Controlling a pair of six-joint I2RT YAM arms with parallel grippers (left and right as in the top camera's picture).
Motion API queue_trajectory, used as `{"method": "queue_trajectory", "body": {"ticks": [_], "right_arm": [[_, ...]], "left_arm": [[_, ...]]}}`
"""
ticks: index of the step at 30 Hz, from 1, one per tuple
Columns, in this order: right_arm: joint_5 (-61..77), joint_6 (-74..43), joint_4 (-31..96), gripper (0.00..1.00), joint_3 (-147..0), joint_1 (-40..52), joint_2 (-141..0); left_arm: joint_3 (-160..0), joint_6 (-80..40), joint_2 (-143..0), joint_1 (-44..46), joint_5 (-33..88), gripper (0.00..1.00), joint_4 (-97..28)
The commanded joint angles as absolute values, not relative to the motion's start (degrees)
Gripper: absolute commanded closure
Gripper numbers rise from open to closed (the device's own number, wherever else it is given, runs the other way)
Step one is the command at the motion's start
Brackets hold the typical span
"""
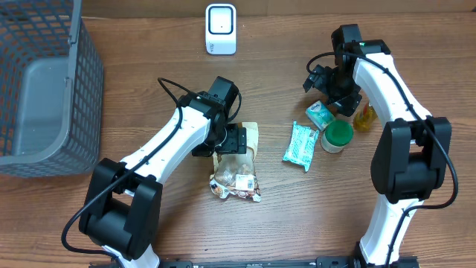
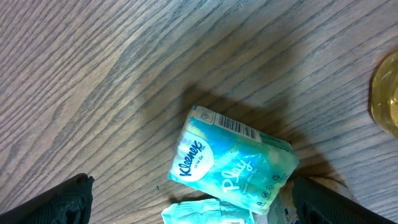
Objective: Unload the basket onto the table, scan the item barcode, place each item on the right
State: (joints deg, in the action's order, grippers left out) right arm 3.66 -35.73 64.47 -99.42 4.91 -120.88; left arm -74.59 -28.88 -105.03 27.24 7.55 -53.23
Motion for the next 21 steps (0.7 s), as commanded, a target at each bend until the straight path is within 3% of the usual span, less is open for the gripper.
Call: {"method": "queue_trajectory", "body": {"ticks": [1, 21], "right_arm": [[3.7, -35.5, 64.3, 0.0, -100.9, 4.7, -119.6], [3.7, -35.5, 64.3, 0.0, -100.9, 4.7, -119.6]], "left_arm": [[-75.2, -31.8, -105.6, 27.2, 4.1, 0.09, -53.1], [-75.1, -31.9, -105.7, 30.8, -3.6, 0.13, -50.9]]}}
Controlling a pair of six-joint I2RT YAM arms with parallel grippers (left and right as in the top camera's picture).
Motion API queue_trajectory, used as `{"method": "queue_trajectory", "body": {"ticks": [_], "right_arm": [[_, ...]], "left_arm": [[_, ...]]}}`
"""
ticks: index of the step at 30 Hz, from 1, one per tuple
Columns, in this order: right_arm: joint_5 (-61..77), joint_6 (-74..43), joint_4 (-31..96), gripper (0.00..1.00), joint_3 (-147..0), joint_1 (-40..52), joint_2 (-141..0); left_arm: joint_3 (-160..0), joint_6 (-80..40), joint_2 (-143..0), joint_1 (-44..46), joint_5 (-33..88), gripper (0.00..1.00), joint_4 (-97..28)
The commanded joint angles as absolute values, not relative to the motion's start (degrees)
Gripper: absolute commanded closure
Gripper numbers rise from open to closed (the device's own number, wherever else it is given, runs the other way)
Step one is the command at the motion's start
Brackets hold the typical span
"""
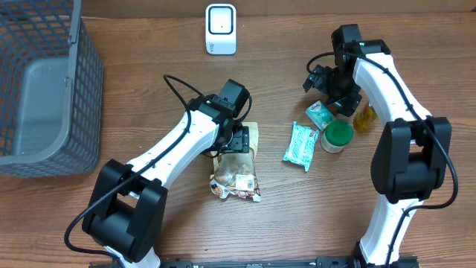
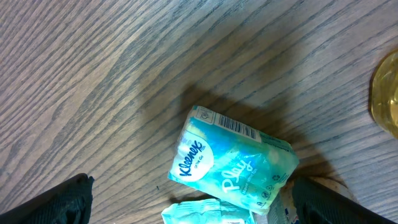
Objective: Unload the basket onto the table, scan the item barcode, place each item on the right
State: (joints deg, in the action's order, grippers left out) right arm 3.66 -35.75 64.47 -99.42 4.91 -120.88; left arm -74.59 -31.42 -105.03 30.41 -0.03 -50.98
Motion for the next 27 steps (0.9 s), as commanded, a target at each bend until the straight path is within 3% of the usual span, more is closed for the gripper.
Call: {"method": "queue_trajectory", "body": {"ticks": [1, 14, 20, 25, 27], "right_arm": [[3.7, -35.5, 64.3, 0.0, -100.9, 4.7, -119.6], [3.7, -35.5, 64.3, 0.0, -100.9, 4.7, -119.6], [3.7, -35.5, 64.3, 0.0, -100.9, 4.7, -119.6], [3.7, -35.5, 64.3, 0.0, -100.9, 4.7, -119.6], [3.7, -35.5, 64.3, 0.0, -100.9, 4.7, -119.6]], "left_arm": [[-74.9, -31.9, -105.7, 30.8, -3.7, 0.13, -50.8], [-72.8, -29.1, -114.3, 30.8, 2.0, 0.18, -47.0], [-72.9, -28.3, -117.9, 30.7, 2.7, 0.45, -48.8], [-73.8, -28.3, -117.2, 29.9, 2.5, 0.95, -51.4], [-75.2, -28.8, -116.7, 29.2, 2.6, 0.96, -53.0]]}}
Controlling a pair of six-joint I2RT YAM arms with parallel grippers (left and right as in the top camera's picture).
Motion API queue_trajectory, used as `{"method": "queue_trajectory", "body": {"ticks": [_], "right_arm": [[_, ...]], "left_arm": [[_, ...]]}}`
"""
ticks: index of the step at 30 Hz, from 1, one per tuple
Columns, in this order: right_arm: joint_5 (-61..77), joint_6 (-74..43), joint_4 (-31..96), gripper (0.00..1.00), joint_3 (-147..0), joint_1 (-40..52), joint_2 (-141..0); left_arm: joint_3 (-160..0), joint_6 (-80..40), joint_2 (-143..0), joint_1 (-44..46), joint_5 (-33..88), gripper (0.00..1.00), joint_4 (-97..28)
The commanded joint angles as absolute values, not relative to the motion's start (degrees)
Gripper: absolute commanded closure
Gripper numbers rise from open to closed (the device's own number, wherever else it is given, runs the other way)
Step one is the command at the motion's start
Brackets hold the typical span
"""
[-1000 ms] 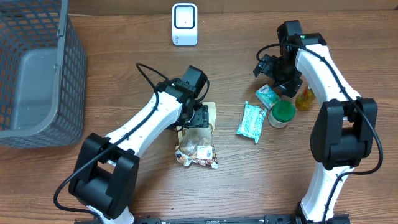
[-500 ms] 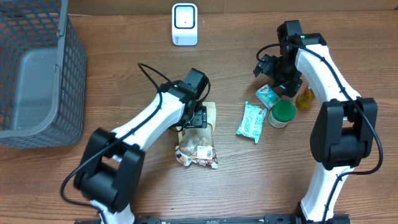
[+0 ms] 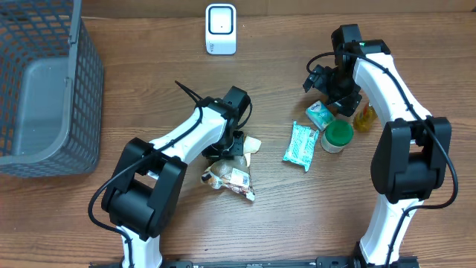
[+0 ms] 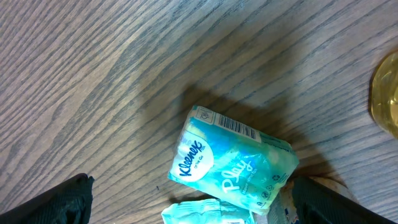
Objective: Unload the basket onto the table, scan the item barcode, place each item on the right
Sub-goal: 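Lift the PanTree pouch with the left gripper off the table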
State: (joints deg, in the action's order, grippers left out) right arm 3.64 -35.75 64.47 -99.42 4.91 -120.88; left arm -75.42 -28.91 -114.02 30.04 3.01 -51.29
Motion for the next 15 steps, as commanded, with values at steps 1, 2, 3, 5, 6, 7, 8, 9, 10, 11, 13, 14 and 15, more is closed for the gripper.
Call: {"method": "queue_trajectory", "body": {"ticks": [1, 2, 3, 5, 6, 7, 8, 9, 10, 11, 13, 14, 15], "right_arm": [[3.7, -35.5, 64.3, 0.0, -100.9, 4.7, -119.6], [3.7, -35.5, 64.3, 0.0, -100.9, 4.7, -119.6], [3.7, -35.5, 64.3, 0.0, -100.9, 4.7, -119.6], [3.7, -35.5, 64.3, 0.0, -100.9, 4.7, -119.6], [3.7, -35.5, 64.3, 0.0, -100.9, 4.7, -119.6], [3.7, -35.5, 64.3, 0.0, -100.9, 4.7, -119.6], [3.7, -35.5, 64.3, 0.0, -100.9, 4.7, -119.6], [3.7, -35.5, 64.3, 0.0, -100.9, 4.7, -119.6], [3.7, -35.5, 64.3, 0.0, -100.9, 4.7, -119.6], [3.7, -35.5, 64.3, 0.0, -100.9, 4.7, -119.6], [3.7, -35.5, 64.3, 0.0, -100.9, 4.7, -119.6], [3.7, -35.5, 64.3, 0.0, -100.9, 4.7, -119.6], [3.7, -35.5, 64.3, 0.0, -100.9, 4.7, -119.6]], "left_arm": [[-75.9, -29.4, -116.3, 29.0, 2.6, 0.96, -53.6], [-76.6, -29.9, -115.7, 28.7, 2.6, 0.96, -54.1], [-77.1, -30.1, -114.7, 28.4, 2.7, 0.96, -54.4], [-78.0, -30.5, -111.8, 27.8, 3.4, 0.96, -54.4], [-78.3, -30.5, -110.1, 27.6, 4.4, 0.96, -54.3], [-78.7, -30.4, -108.0, 27.3, 5.8, 0.96, -54.2], [-79.2, -29.4, -105.7, 27.0, 7.6, 0.96, -54.0], [-79.5, -27.8, -103.7, 26.8, 9.5, 0.96, -53.8], [-80.0, -25.4, -101.7, 26.6, 12.1, 0.96, -53.7], [-80.4, -22.7, -99.8, 26.3, 14.7, 0.96, -53.5], [-81.1, -16.9, -95.7, 25.8, 20.4, 0.96, -53.6], [-81.3, -14.0, -93.8, 25.5, 23.3, 0.96, -53.7], [-81.3, -11.0, -91.7, 25.1, 26.6, 0.96, -53.9]]}}
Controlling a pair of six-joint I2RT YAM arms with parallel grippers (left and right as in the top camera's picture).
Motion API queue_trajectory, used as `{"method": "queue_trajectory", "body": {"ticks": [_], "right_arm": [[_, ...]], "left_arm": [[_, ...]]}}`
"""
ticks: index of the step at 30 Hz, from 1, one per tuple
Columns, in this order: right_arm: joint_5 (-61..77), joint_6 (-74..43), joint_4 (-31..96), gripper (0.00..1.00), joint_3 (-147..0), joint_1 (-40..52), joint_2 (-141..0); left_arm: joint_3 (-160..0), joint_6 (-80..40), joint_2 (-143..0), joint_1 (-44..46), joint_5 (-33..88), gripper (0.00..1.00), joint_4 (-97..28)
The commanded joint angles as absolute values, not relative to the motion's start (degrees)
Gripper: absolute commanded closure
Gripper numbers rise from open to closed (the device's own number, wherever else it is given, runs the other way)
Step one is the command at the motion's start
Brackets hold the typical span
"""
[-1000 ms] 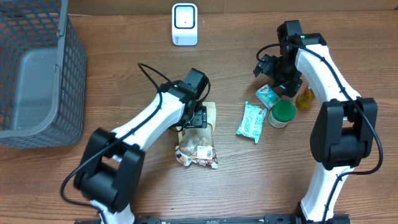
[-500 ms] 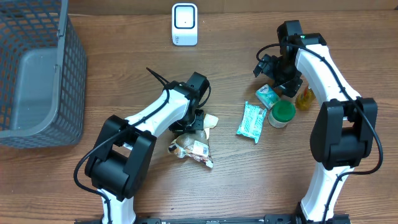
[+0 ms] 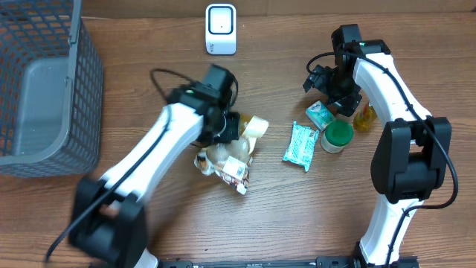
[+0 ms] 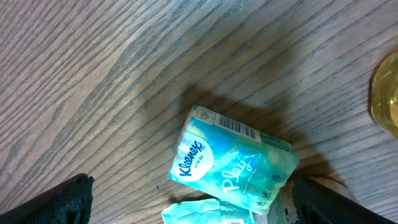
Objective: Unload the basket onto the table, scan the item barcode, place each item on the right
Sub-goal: 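Lift the PanTree pouch with the left gripper off the table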
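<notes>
A clear snack bag (image 3: pixel 225 158) with a cream top and a white barcode label hangs tilted at the table's middle. My left gripper (image 3: pixel 227 128) is at its crumpled upper end and looks shut on it; the arm is blurred. The white scanner (image 3: pixel 221 29) stands at the back centre. My right gripper (image 3: pixel 328 91) hovers open over a teal Kleenex pack (image 4: pixel 231 163), and its dark fingertips (image 4: pixel 68 198) show at the lower corners of the wrist view.
A grey mesh basket (image 3: pixel 44 89) fills the far left. By the right arm lie a teal wipes packet (image 3: pixel 300 144), a green-lidded jar (image 3: pixel 338 135) and a yellow bottle (image 3: pixel 364 116). The Kleenex pack (image 3: pixel 320 114) sits beside them.
My left gripper is now farther back and left, towards the scanner, and the snack bag has come with it, its top end raised. The right arm has not moved.
The snack bag lay flat with my left gripper over its top end. The gripper then sat lower on that end. Later the bag was bent and shifted left. Now it hangs tilted from the gripper, nearer the scanner. The right gripper stayed open over the Kleenex pack.
</notes>
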State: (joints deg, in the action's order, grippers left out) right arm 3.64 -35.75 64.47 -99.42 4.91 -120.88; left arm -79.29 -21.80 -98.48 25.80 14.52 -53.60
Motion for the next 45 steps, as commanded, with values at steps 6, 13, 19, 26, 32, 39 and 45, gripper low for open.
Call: {"method": "queue_trajectory", "body": {"ticks": [6, 13, 19, 26, 32, 39, 45], "right_arm": [[3.7, -35.5, 64.3, 0.0, -100.9, 4.7, -119.6], [3.7, -35.5, 64.3, 0.0, -100.9, 4.7, -119.6], [3.7, -35.5, 64.3, 0.0, -100.9, 4.7, -119.6], [3.7, -35.5, 64.3, 0.0, -100.9, 4.7, -119.6], [3.7, -35.5, 64.3, 0.0, -100.9, 4.7, -119.6], [3.7, -35.5, 64.3, 0.0, -100.9, 4.7, -119.6], [3.7, -35.5, 64.3, 0.0, -100.9, 4.7, -119.6]], "left_arm": [[-81.3, -7.5, -84.9, 23.9, 34.0, 0.96, -57.2], [-81.3, -7.5, -84.4, 23.9, 35.9, 0.96, -60.7], [-81.3, -7.5, -84.4, 23.9, 35.9, 0.96, -60.9], [-81.3, -7.5, -84.4, 23.9, 35.2, 0.96, -61.5], [-81.3, -7.9, -84.4, 23.9, 34.8, 0.96, -61.4], [-81.3, -7.9, -84.4, 23.9, 33.8, 0.96, -61.5], [-81.3, -7.9, -84.4, 23.9, 34.0, 0.96, -61.5]]}}
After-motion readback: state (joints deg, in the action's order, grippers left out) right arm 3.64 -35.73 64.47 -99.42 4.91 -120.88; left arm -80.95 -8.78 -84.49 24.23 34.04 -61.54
